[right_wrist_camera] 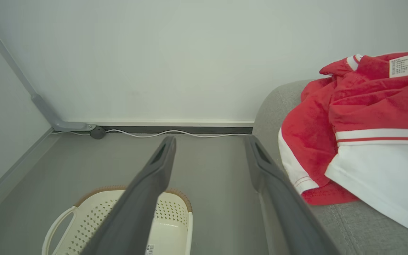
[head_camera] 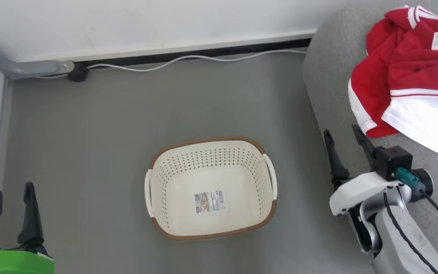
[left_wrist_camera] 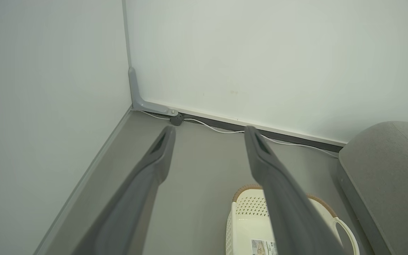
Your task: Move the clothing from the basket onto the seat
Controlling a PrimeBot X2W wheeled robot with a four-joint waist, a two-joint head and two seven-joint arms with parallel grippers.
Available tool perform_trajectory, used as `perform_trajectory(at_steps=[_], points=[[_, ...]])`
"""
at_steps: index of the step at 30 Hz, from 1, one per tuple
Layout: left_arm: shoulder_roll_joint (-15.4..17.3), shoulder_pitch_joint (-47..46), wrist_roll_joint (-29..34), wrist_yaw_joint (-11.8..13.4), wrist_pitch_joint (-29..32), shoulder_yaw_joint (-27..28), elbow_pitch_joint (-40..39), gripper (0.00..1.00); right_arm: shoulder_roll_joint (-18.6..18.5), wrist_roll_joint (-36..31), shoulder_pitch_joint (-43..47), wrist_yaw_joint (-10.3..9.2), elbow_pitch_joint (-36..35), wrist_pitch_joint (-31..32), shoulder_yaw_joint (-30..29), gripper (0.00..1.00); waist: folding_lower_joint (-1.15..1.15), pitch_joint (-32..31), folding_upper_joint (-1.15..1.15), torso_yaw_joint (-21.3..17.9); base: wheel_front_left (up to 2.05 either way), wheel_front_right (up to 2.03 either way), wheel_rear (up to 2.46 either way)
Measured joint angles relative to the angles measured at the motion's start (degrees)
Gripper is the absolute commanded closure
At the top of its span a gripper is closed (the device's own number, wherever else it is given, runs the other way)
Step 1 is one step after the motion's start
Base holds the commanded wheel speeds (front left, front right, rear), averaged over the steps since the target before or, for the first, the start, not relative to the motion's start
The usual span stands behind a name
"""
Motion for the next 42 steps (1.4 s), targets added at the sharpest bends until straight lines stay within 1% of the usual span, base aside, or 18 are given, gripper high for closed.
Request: perform_trajectory(at_steps=[3,4,6,12,13,14,20,23,26,32,33,37,39,42], points=[[-0.1,0.3,1.2,0.0,0.0,-1.6,0.9,0.0,0.0,0.1,2.7,-0.08,0.8,-0.5,-0.5,0.0,0.0,-2.4,0.0,2.3,0.0,0.0,0.0],[-0.2,0.5,1.7,0.0,0.0,-1.7,1.2,0.0,0.0,0.1,3.4,-0.44,1.1,-0.5,-0.4,0.0,0.0,-3.2,0.0,3.1,0.0,0.0,0.0],[-0.3,1.4,1.9,0.0,0.0,-1.5,1.5,0.0,0.1,0.1,4.3,-0.47,1.7,-0.5,0.1,0.0,0.0,-5.0,0.0,4.3,0.0,0.0,0.0],[-0.3,5.6,2.1,0.0,0.0,-1.6,1.8,0.0,0.5,0.2,7.0,-0.38,2.1,-0.9,1.5,0.0,0.0,-10.7,0.0,6.8,0.0,0.0,0.0],[-0.2,6.1,2.1,0.0,0.0,-1.7,1.6,1.0,0.5,0.2,7.6,-0.38,2.1,-0.9,1.8,1.0,0.0,-11.6,0.0,7.1,0.0,0.0,0.0],[-0.5,6.3,2.1,0.0,0.0,-1.9,1.9,1.0,0.7,0.2,8.0,-0.4,2.4,-0.9,1.9,1.0,0.0,-12.1,0.0,7.3,0.0,0.0,0.0],[-4.6,6.6,2.0,-0.1,0.4,-3.9,5.2,1.0,1.4,0.2,11.2,-0.4,5.8,-0.8,2.2,1.0,0.0,-12.2,0.0,7.3,0.0,0.0,0.0],[-4.9,6.6,1.1,-0.1,0.8,-3.9,5.3,1.0,1.4,1.1,11.3,-0.38,6.2,-0.3,1.4,1.0,0.0,-12.2,0.0,7.3,0.0,0.0,0.0],[-5.3,6.6,-0.7,-0.1,1.3,-3.5,5.4,1.0,1.5,3.2,10.9,0.04,6.8,0.5,0.0,1.0,0.0,-12.1,0.0,7.2,0.0,0.0,0.0],[-6.4,6.5,-3.2,-0.7,2.4,-3.0,5.8,1.0,1.5,8.1,9.5,0.24,7.7,2.4,-2.6,1.0,0.0,-12.0,0.0,7.0,0.0,0.0,0.0],[-6.5,6.5,-4.1,-0.7,2.6,-2.9,5.9,1.0,1.5,9.2,9.4,0.58,7.7,2.7,-2.8,1.0,0.0,-12.0,0.0,7.0,0.0,0.0,0.0],[-7.1,6.2,-6.2,-1.2,3.5,-2.3,6.5,1.0,1.8,14.0,9.4,0.74,7.7,4.0,-3.7,1.0,0.0,-12.0,0.0,6.8,0.0,0.0,0.0],[-7.5,6.0,-7.5,-1.6,3.8,-2.1,6.7,1.0,1.8,15.3,9.3,1.13,7.8,4.3,-4.2,1.0,0.0,-11.9,0.0,6.8,0.0,0.0,0.0],[-8.0,5.2,-9.1,-2.1,4.4,-1.7,7.1,1.0,1.8,17.8,9.0,1.21,7.8,5.2,-4.9,1.0,0.0,-11.9,0.01,6.7,0.0,0.0,0.0]])
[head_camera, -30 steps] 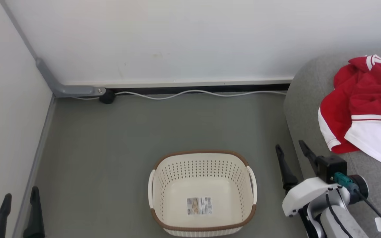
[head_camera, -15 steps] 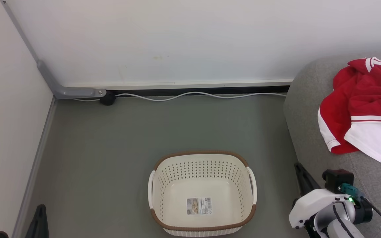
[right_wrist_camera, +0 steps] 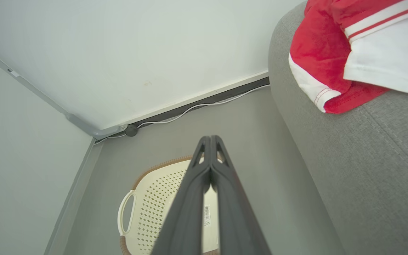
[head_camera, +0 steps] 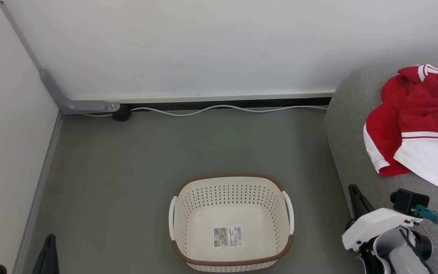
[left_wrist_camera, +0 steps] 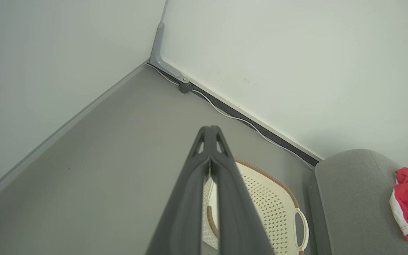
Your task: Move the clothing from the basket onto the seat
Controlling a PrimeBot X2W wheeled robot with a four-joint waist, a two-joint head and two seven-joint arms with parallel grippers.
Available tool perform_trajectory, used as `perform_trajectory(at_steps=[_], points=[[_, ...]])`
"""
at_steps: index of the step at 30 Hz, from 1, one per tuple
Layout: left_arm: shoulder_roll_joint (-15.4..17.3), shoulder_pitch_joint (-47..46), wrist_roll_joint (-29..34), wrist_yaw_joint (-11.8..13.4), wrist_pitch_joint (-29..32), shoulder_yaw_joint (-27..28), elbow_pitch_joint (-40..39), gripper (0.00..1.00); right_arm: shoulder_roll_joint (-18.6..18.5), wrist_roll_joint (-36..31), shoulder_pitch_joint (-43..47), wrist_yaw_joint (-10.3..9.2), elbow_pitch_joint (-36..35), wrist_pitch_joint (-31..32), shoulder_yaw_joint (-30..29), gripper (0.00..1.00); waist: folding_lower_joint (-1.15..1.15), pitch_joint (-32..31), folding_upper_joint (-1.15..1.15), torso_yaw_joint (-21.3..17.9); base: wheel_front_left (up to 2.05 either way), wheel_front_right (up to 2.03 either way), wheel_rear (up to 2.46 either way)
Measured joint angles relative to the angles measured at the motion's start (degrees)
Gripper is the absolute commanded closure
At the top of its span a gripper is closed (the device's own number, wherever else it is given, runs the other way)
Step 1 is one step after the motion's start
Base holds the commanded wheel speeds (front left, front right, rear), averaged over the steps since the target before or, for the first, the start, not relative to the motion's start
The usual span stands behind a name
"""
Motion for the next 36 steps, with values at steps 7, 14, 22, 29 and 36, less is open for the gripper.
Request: perform_trajectory(at_steps=[7,14,22,29,36], points=[[-0.9,-1.1,-3.4,-0.6,1.5,0.8,1.0,1.0,0.0,5.5,-0.5,0.58,0.0,1.4,-1.6,1.0,0.0,0.1,0.0,-0.2,0.0,0.0,0.0],[-2.0,-2.5,-7.0,-1.6,2.8,1.7,1.9,1.0,0.1,11.2,-0.8,1.21,-0.2,2.5,-3.0,1.0,0.0,0.1,0.0,-0.4,0.0,0.0,0.0],[-3.2,-3.9,-10.8,-2.7,4.3,2.6,3.3,1.0,0.2,17.9,-1.0,1.91,-0.6,3.8,-4.5,1.0,0.0,0.2,0.0,-0.6,0.0,0.0,0.0],[-4.2,-5.5,-14.3,-3.9,5.7,3.4,4.4,1.0,0.2,23.8,-1.2,2.43,-1.2,5.0,-5.8,1.0,0.0,0.2,0.0,-0.8,0.0,0.0,0.0],[-5.2,-6.7,-17.5,-4.6,6.8,4.2,5.5,1.0,0.3,28.6,-1.3,2.93,-1.6,5.5,-6.8,1.0,0.01,0.3,0.0,-0.9,0.0,0.0,0.0]])
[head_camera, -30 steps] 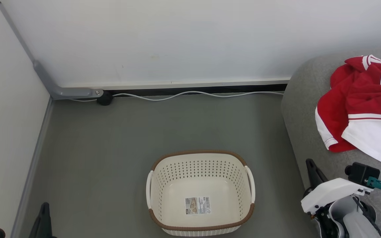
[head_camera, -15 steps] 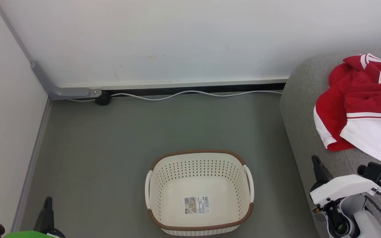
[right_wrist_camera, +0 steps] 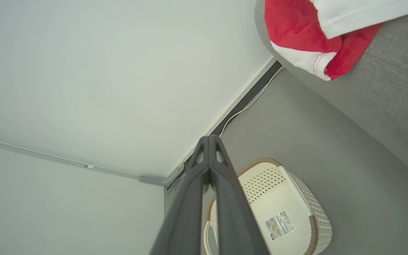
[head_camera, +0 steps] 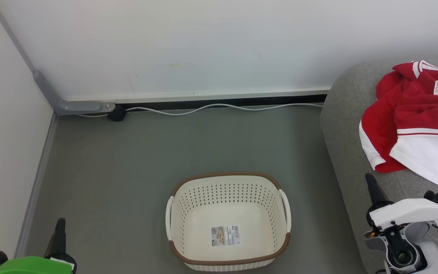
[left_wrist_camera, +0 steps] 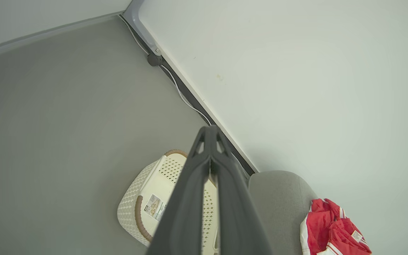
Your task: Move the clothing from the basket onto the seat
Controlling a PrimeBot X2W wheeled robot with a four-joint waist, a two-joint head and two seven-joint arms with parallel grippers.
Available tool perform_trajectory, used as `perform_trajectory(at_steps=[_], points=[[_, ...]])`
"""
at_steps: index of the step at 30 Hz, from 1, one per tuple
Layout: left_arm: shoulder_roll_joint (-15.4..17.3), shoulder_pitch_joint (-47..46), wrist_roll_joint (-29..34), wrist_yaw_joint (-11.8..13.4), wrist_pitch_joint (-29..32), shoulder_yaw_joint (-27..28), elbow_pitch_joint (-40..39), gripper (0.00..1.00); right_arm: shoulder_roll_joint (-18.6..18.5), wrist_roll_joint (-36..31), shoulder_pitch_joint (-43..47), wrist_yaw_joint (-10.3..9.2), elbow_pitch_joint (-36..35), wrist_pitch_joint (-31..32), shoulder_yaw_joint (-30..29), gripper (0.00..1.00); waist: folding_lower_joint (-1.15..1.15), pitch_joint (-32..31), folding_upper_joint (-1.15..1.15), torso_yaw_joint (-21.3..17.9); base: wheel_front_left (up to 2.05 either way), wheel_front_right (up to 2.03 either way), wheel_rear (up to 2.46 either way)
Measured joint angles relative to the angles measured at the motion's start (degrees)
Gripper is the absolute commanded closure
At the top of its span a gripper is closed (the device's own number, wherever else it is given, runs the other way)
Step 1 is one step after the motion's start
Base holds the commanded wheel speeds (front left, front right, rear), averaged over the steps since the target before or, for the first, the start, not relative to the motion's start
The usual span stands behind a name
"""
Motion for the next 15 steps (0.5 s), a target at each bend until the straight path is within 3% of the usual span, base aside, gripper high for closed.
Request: perform_trajectory(at_steps=[15], points=[[-2.2,-3.1,-7.3,-2.1,2.8,1.7,2.6,1.0,0.1,12.4,-0.6,1.2,-1.3,2.1,-2.6,1.0,0.0,0.1,0.0,-0.4,0.0,0.0,0.0]])
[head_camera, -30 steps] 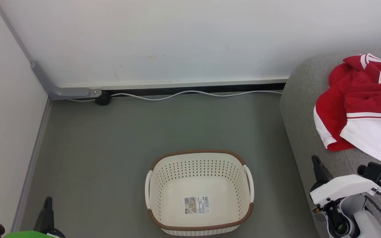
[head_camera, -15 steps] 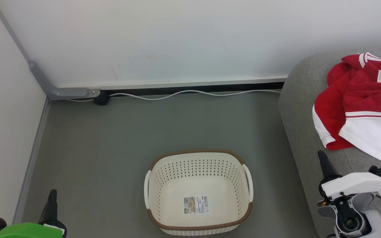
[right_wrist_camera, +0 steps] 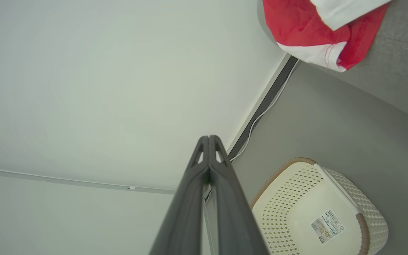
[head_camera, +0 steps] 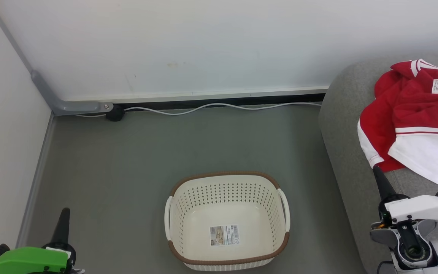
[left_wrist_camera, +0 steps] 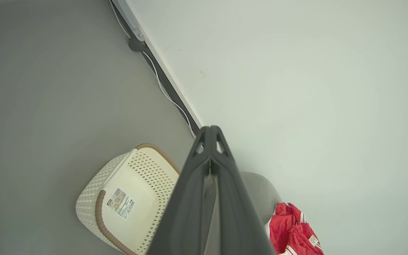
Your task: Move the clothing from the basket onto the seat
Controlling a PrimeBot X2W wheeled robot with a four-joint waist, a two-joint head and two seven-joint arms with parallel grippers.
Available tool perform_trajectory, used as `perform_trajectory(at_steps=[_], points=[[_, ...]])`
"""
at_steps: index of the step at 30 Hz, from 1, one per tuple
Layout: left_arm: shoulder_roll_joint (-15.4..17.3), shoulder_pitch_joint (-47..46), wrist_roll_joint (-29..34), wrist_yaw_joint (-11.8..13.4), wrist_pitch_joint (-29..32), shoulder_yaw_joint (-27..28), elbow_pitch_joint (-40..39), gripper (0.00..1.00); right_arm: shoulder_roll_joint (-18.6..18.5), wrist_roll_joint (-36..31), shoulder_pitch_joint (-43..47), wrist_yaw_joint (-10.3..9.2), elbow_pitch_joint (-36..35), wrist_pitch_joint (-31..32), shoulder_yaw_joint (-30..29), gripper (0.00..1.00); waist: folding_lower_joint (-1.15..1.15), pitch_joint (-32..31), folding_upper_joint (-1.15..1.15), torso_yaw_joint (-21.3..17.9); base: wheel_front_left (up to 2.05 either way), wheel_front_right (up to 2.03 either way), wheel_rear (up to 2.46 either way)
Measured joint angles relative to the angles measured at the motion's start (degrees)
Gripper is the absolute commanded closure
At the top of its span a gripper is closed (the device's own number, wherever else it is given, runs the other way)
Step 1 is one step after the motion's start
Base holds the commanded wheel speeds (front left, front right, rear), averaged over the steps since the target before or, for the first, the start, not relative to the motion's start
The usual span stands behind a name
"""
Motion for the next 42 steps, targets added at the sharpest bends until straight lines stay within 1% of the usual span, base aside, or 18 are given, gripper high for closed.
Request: perform_trajectory(at_steps=[30,42], points=[[-4.7,-6.6,-14.4,-4.2,5.5,3.7,5.3,1.0,0.2,24.5,-0.6,2.48,-2.1,3.7,-5.4,1.0,0.0,0.2,0.0,-0.7,0.0,0.0,0.0],[-5.0,-7.0,-14.4,-4.5,5.5,3.8,5.7,1.0,0.2,25.0,-1.0,2.81,-2.4,3.9,-5.4,1.0,0.0,0.2,0.0,-0.7,0.0,0.0,0.0]])
